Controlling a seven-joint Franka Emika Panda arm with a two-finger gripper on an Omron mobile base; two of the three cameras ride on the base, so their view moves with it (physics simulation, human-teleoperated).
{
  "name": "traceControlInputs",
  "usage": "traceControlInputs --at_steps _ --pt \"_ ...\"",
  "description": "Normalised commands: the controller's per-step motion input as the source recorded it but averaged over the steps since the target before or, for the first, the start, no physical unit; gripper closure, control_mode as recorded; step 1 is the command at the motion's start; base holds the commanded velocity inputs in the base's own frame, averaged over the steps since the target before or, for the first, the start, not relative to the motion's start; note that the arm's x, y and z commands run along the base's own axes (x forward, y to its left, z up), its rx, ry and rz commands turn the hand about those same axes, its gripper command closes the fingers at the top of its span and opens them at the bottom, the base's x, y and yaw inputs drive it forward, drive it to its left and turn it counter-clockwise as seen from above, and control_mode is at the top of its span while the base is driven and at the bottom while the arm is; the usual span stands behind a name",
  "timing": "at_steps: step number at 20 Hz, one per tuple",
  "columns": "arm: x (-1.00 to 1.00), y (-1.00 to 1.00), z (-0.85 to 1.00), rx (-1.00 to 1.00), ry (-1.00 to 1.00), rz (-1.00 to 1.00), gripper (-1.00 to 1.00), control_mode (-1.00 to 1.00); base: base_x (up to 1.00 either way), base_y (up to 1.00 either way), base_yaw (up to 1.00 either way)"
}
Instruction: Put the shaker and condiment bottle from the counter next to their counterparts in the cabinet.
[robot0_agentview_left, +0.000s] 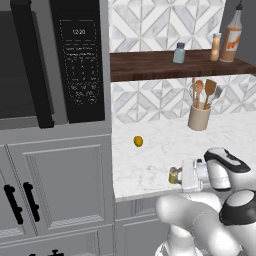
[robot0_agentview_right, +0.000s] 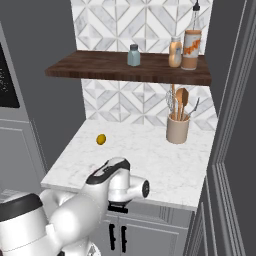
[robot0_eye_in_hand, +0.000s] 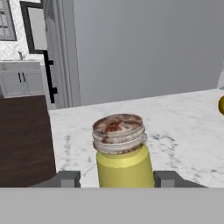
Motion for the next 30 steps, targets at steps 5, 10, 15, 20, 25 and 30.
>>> traceControlInputs --at_steps 5,10,15,20,25,30 --pt "0.38 0.05 -0.08 0.0 0.11 0.0 1.0 -1.0 0.0 0.0 0.0" --pt "0.47 -0.01 0.51 0.0 0.17 0.0 1.0 -1.0 0.0 0.0 0.0" --pt "0.33 -0.1 0.88 0.0 0.19 -0.03 1.0 -1.0 0.0 0.0 0.0" --pt "0.04 -0.27 0.57 0.0 0.13 -0.12 1.0 -1.0 0.0 0.0 0.0" --pt "0.0 -0.45 0.62 0.01 0.06 -0.18 1.0 -1.0 0.0 0.0 0.0" --pt "-0.01 -0.49 0.71 0.02 0.0 -0.2 1.0 -1.0 0.0 0.0 0.0"
